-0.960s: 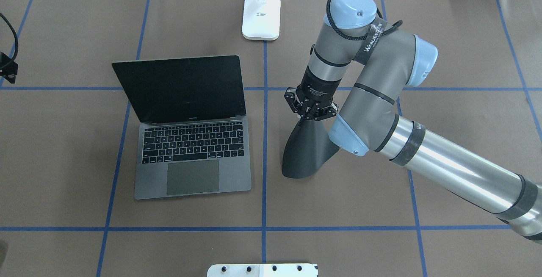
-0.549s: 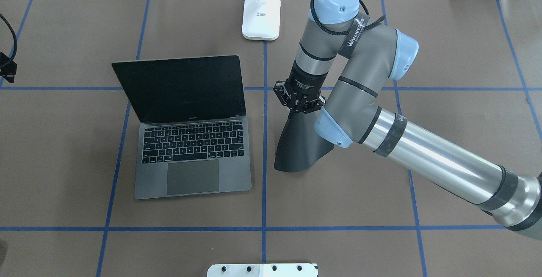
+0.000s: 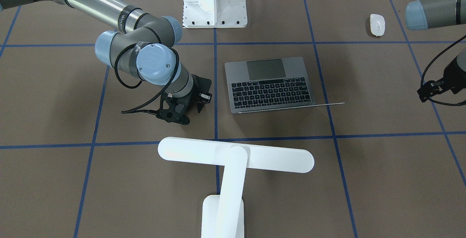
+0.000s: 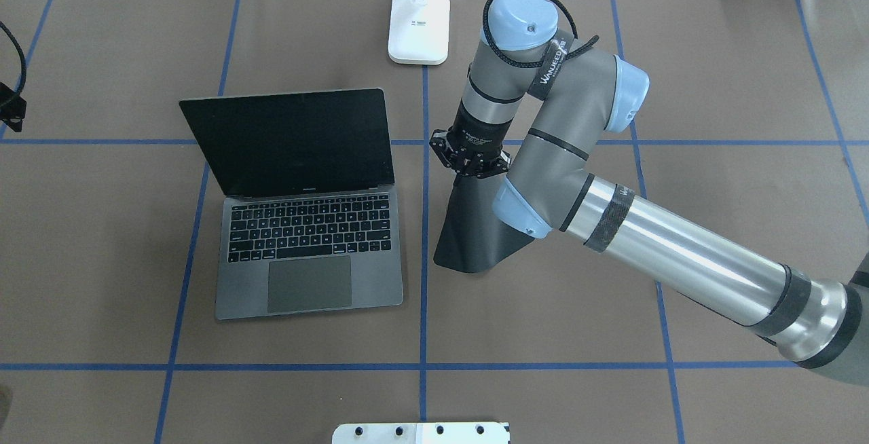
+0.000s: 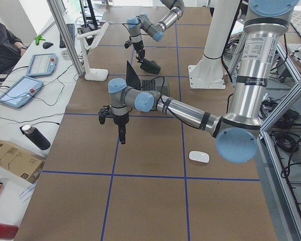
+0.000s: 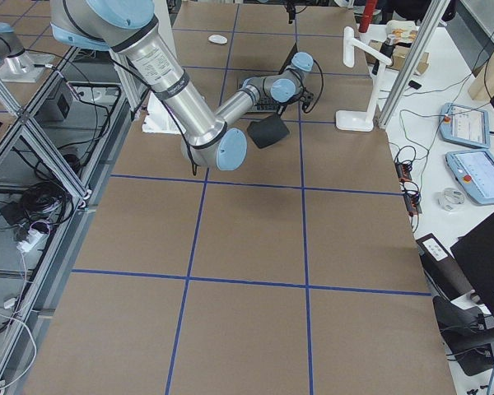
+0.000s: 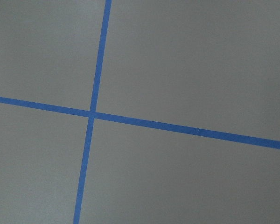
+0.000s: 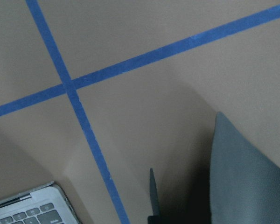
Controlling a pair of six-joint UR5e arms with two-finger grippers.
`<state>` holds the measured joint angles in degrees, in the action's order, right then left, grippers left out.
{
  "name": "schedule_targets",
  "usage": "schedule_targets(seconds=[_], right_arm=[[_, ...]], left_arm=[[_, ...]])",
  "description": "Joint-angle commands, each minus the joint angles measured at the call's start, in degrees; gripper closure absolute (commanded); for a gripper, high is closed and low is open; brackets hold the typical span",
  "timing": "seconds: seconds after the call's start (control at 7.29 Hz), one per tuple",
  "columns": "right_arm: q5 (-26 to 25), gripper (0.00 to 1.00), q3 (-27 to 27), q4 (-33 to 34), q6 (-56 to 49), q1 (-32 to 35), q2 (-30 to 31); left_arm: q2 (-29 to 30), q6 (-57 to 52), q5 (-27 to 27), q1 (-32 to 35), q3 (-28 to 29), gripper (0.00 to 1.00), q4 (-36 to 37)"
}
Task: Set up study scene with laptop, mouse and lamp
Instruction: 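Lower the dark grey mouse pad beside the laptop with the right gripper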
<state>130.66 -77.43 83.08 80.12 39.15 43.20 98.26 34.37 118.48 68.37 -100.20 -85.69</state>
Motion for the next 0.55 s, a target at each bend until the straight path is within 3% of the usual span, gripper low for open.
schedule_targets(seconds=[0.0,0.41], right_arm=[[-1.71,1.0,1.66,-1.77,-0.14,-0.66,-1.1],[-1.81,1.0,2.99,-6.69,-0.31,-0.75,-0.49]], left_arm=[[-0.09,0.0,0.0,0.0,0.0,0.0,0.0],[0.0,0.0,0.0,0.27,0.0,0.0,0.0]])
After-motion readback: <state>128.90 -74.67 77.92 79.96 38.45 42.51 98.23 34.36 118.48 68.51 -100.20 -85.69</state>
